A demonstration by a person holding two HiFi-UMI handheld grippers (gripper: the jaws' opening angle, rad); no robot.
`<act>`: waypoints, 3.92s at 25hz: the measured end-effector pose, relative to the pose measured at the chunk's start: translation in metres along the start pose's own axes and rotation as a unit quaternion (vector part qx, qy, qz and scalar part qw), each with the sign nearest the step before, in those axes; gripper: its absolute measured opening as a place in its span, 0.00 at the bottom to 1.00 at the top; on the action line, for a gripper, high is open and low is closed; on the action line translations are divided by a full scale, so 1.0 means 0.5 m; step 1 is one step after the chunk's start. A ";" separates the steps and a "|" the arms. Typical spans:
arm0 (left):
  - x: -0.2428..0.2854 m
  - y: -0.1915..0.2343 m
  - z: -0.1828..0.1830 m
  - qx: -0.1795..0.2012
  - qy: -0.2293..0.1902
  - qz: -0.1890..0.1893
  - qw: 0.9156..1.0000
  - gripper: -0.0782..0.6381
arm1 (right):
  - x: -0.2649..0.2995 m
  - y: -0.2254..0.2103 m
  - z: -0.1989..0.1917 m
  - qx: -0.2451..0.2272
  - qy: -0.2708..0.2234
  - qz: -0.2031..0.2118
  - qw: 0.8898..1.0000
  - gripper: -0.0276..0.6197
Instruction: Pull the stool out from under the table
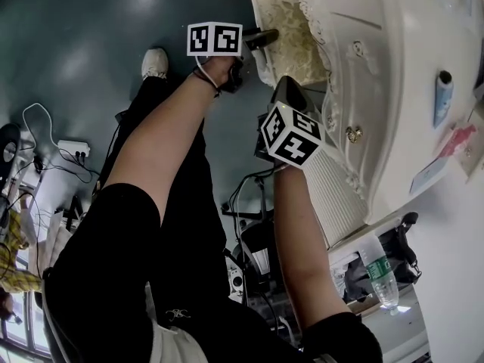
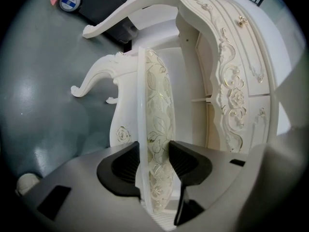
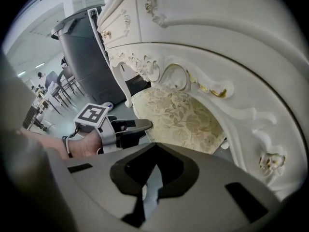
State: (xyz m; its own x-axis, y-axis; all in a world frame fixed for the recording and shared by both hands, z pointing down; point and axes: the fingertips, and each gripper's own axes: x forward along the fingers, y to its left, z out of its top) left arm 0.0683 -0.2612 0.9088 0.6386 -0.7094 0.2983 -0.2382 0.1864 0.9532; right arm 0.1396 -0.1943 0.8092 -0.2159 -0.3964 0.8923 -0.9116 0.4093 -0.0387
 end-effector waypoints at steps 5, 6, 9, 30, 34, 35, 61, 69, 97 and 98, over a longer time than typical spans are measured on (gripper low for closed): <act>-0.060 0.019 -0.009 0.003 -0.008 0.012 1.000 0.38 | 0.002 0.024 0.009 -0.004 -0.003 0.005 1.000 0.05; -0.075 0.025 -0.011 0.002 -0.009 0.015 1.000 0.38 | 0.002 0.032 0.010 -0.005 -0.005 0.007 1.000 0.05; -0.124 0.041 -0.019 -0.003 -0.015 0.025 1.000 0.38 | 0.005 0.053 0.015 -0.009 -0.009 0.012 1.000 0.05; -0.476 0.156 -0.043 -0.052 -0.097 0.067 0.992 0.37 | 0.026 0.238 -0.017 -0.059 -0.003 0.057 0.997 0.05; -0.504 0.166 -0.053 -0.053 -0.088 0.074 0.992 0.37 | 0.030 0.248 -0.021 -0.071 0.004 0.060 0.996 0.05; -0.510 0.168 -0.055 -0.054 -0.085 0.076 0.992 0.37 | 0.030 0.250 -0.020 -0.074 0.005 0.061 0.995 0.05; -0.645 0.015 0.038 0.134 -0.017 0.283 0.949 0.11 | -0.064 0.325 0.015 -0.067 -0.022 0.094 0.993 0.05; -0.633 -0.248 0.059 0.312 0.017 0.329 0.891 0.11 | -0.233 0.328 0.125 -0.053 -0.074 0.113 0.989 0.05; -0.535 -1.143 0.073 0.589 -0.107 0.143 0.788 0.11 | -0.945 0.107 0.548 0.033 -0.457 0.069 0.886 0.05; -0.533 -1.161 0.071 0.595 -0.111 0.138 0.784 0.11 | -0.955 0.104 0.552 0.030 -0.461 0.068 0.884 0.05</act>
State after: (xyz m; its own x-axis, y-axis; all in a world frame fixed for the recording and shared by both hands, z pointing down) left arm 0.0103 -0.2043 0.2744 0.3301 -0.8793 0.3433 -0.9436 -0.3178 0.0932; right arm 0.0989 -0.2107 0.2572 -0.4934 -0.8595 0.1334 -0.8662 0.4716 -0.1654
